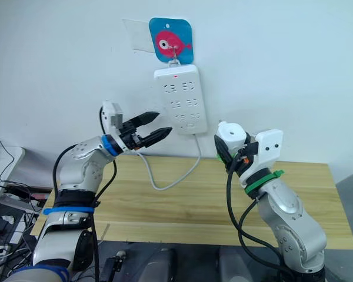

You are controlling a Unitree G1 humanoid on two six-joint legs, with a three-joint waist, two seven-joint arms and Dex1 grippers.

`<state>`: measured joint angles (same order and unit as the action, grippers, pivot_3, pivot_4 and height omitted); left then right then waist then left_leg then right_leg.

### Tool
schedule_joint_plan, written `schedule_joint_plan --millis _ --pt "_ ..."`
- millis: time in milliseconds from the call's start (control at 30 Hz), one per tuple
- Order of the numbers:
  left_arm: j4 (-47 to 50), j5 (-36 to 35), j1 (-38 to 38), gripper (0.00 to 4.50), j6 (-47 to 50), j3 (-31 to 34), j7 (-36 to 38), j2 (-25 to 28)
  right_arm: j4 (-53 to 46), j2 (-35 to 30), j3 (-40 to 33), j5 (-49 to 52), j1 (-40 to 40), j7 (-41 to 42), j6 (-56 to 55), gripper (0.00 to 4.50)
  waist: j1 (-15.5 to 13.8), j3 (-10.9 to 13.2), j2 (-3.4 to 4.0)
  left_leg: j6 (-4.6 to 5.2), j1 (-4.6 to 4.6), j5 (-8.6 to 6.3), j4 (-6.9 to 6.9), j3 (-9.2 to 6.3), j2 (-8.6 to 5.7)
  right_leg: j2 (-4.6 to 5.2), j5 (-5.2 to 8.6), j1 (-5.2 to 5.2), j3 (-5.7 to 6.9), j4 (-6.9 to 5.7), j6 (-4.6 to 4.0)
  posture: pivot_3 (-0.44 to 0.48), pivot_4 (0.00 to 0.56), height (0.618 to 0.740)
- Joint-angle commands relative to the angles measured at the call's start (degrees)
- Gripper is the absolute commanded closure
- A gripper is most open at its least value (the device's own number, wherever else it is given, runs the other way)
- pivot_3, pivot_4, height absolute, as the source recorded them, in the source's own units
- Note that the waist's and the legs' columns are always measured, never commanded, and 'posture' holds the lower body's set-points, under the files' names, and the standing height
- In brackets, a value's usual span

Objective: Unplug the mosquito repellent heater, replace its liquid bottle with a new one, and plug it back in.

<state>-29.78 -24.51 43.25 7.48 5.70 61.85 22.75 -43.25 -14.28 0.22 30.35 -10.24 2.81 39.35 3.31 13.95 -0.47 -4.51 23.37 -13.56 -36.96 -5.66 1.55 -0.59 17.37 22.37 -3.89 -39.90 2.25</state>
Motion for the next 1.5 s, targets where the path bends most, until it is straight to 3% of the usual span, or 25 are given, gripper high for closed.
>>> schedule_joint_plan --millis 33,167,200,267,533,1100,1500 --pt "-6.3 1.4 4.9 0.0 -4.8 -0.2 3.0 -0.7 -1.8 0.1 -0.1 0.2 -1.4 0.5 -0.3 1.5 0.1 0.0 0.0 0.0 0.0 0.0 0.0 0.0 0.0 0.0 0.0 0.0 0.0 0.0 0.0 -0.06 0.187 0.74" --pt "-13.8 2.4 9.9 0.0 -8.3 -0.4 6.2 -2.1 -2.5 0.2 0.3 0.1 -1.6 0.1 0.3 1.5 0.3 0.0 -0.01 0.0 0.01 0.0 0.01 -0.02 -0.01 -0.01 0.0 0.01 0.01 -0.02 0.0 -0.065 0.185 0.74" --pt "-14.4 2.3 10.4 0.19 -8.3 -0.3 7.1 -2.3 -2.8 0.3 0.4 0.0 -1.6 0.0 0.5 1.5 0.2 0.0 -0.01 0.0 0.02 0.0 0.0 -0.04 0.0 -0.02 0.0 0.01 0.04 -0.03 0.0 -0.065 0.185 0.74" --pt "-14.3 1.7 10.7 0.63 -7.4 -0.1 8.7 -2.4 -3.1 0.4 0.7 -0.1 -1.6 -0.2 0.8 1.5 0.2 0.0 -0.01 0.0 0.06 0.01 -0.04 -0.07 -0.01 -0.01 0.0 0.01 0.07 -0.04 0.0 -0.086 0.184 0.74" --pt "-12.9 1.1 10.9 3.15 -3.8 0.4 10.2 -1.8 -2.8 0.2 3.2 -1.2 -3.3 0.0 1.4 1.5 1.5 0.0 -0.01 0.0 0.08 0.01 -0.02 -0.1 -0.01 0.0 0.0 0.03 0.09 -0.03 0.0 -0.092 0.197 0.74" --pt "-12.6 1.8 11.8 3.2 -1.1 0.0 10.1 -2.6 5.0 5.2 10.1 -7.9 -12.7 -1.1 2.2 1.5 1.5 0.0 -0.02 0.0 0.1 0.01 -0.06 -0.21 -0.02 0.01 0.0 0.03 0.17 -0.06 0.0 -0.097 0.204 0.74" --pt "-12.7 2.3 11.3 3.2 -1.8 0.1 10.2 -2.3 5.9 5.4 9.3 -11.6 -11.7 -0.4 2.5 1.5 1.5 0.0 -0.02 0.0 0.1 0.01 -0.06 -0.22 -0.01 0.01 0.0 0.03 0.18 -0.06 0.0 -0.095 0.209 0.74"
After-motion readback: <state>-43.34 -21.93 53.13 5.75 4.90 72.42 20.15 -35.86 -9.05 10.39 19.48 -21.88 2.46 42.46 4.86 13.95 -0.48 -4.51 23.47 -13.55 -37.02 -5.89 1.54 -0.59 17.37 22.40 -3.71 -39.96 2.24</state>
